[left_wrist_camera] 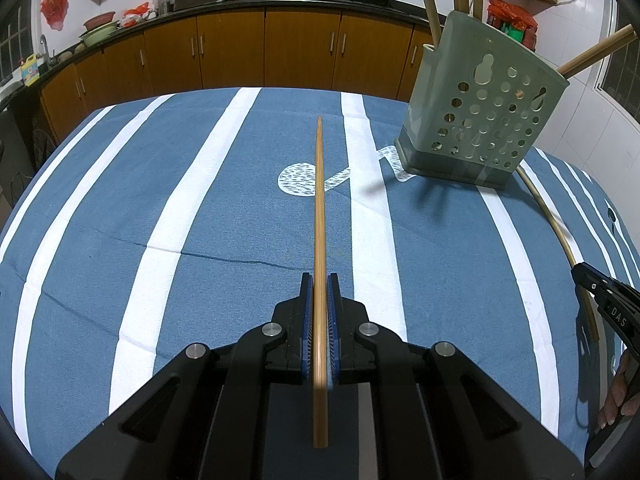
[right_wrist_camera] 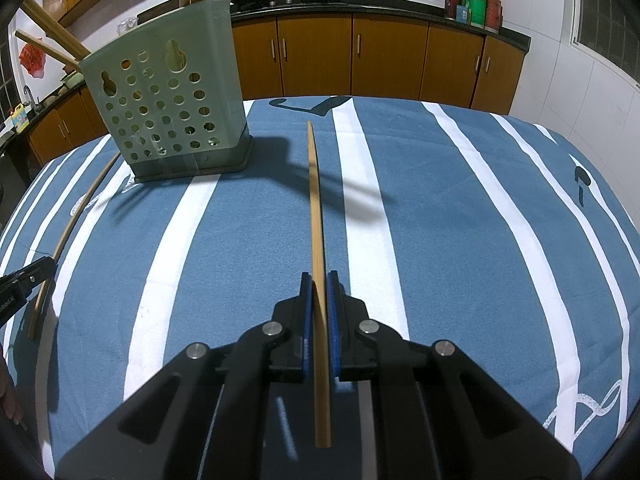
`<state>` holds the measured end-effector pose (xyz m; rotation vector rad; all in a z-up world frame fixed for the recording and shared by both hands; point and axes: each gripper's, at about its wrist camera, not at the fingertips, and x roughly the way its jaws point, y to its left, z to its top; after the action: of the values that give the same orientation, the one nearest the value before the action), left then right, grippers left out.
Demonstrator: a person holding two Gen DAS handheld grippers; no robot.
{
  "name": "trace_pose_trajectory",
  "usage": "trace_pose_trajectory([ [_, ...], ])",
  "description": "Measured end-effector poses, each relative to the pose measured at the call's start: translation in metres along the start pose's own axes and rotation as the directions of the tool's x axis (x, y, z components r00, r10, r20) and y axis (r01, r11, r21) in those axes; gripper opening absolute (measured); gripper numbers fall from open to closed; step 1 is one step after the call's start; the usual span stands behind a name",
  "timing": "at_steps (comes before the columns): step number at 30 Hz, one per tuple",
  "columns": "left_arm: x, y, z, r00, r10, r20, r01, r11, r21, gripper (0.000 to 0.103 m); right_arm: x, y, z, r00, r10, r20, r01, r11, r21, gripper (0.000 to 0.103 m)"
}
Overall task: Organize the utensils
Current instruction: 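Lift both held chopsticks upright and carry them over the green basket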
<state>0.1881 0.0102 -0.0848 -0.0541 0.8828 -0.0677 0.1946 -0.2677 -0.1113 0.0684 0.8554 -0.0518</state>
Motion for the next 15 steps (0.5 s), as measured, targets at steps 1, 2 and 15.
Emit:
trace_pose_trajectory([
  [1,0.000,0.000,0.000,1.000,0.002,0.000,-0.002,1.000,0.002,0.009,0.000,0.000,0.000,1.000,0.003,0.000,-0.003,1.000,0.003,0.010],
  [2,0.000,0.000,0.000,1.000,0.005,0.001,-0.005,1.000,0.005,0.009,0.000,0.000,0.000,1.000,0.003,0.000,-0.003,1.000,0.005,0.010],
  [15,-0.006,-0.003,-0.003,1.000,0.023,-0.012,-0.023,0.998,0.062,0.007,-0.012,-0.005,-0.001,1.000,0.010,0.014,-0.010,1.000,0.020,0.008],
])
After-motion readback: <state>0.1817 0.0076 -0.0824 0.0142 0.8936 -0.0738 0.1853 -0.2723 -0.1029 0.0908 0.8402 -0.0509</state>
